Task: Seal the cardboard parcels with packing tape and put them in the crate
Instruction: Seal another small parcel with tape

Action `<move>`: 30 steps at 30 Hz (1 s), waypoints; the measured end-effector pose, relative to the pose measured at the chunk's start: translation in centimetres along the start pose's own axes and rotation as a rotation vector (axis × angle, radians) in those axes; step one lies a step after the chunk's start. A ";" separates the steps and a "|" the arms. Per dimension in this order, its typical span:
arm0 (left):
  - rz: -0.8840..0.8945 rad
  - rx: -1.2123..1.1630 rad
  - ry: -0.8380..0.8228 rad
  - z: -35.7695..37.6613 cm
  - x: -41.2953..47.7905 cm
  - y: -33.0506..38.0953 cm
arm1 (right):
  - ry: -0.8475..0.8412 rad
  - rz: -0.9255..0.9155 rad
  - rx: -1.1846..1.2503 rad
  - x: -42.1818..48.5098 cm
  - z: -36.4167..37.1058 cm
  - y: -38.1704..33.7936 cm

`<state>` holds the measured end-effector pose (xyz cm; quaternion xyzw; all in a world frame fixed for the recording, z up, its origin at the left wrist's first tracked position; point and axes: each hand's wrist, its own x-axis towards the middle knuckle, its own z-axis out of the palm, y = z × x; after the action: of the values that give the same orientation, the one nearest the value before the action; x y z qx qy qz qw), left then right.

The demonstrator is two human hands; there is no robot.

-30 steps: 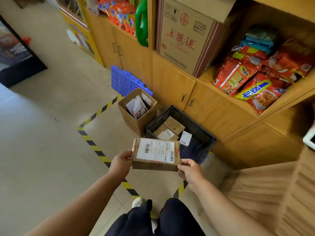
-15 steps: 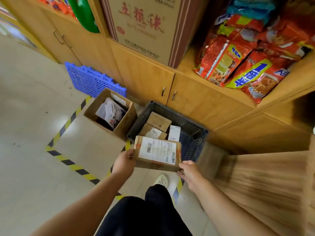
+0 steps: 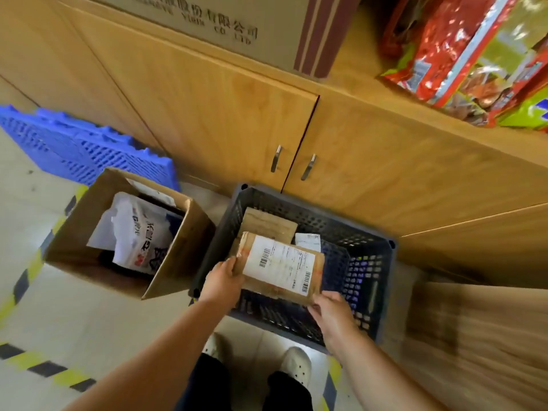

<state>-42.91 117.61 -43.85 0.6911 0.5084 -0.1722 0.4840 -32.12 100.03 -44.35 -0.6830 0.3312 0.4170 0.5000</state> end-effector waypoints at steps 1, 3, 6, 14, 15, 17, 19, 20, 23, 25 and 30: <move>0.001 -0.016 0.008 0.2 1.7 -0.1 | -0.004 -0.011 0.014 1.5 0.9 0.3; 0.030 -0.025 0.020 1.1 5.9 -0.2 | -0.013 -0.031 0.025 5.7 3.0 0.5; 0.053 0.003 0.030 3.1 12.4 -1.4 | -0.004 -0.081 -0.061 11.8 5.4 0.9; 0.075 0.045 0.075 6.8 20.5 -1.8 | -0.011 -0.198 -0.087 20.5 9.3 0.8; 0.068 0.070 0.077 7.1 21.0 -2.1 | -0.022 -0.199 -0.099 21.1 9.5 1.0; 0.052 0.139 0.057 7.5 21.7 -2.7 | -0.040 -0.205 -0.165 21.7 9.8 1.3; 0.051 0.169 0.039 7.5 21.9 -2.8 | -0.054 -0.213 -0.235 21.8 9.7 1.3; 0.049 0.172 0.042 7.4 21.9 -2.6 | -0.072 -0.212 -0.260 21.8 9.6 1.3; 0.045 0.173 0.064 6.8 21.2 -1.8 | -0.102 -0.222 -0.357 20.8 8.7 0.9; 0.035 0.168 0.071 5.9 19.8 -0.9 | -0.064 -0.244 -0.428 18.8 7.7 0.0; 0.060 -0.081 -0.064 3.2 13.5 1.8 | -0.079 -0.193 -0.508 11.4 4.8 -2.4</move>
<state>-34.82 122.11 -54.29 0.6798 0.4783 -0.1592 0.5326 -26.20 104.89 -54.38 -0.7982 0.1297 0.4631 0.3628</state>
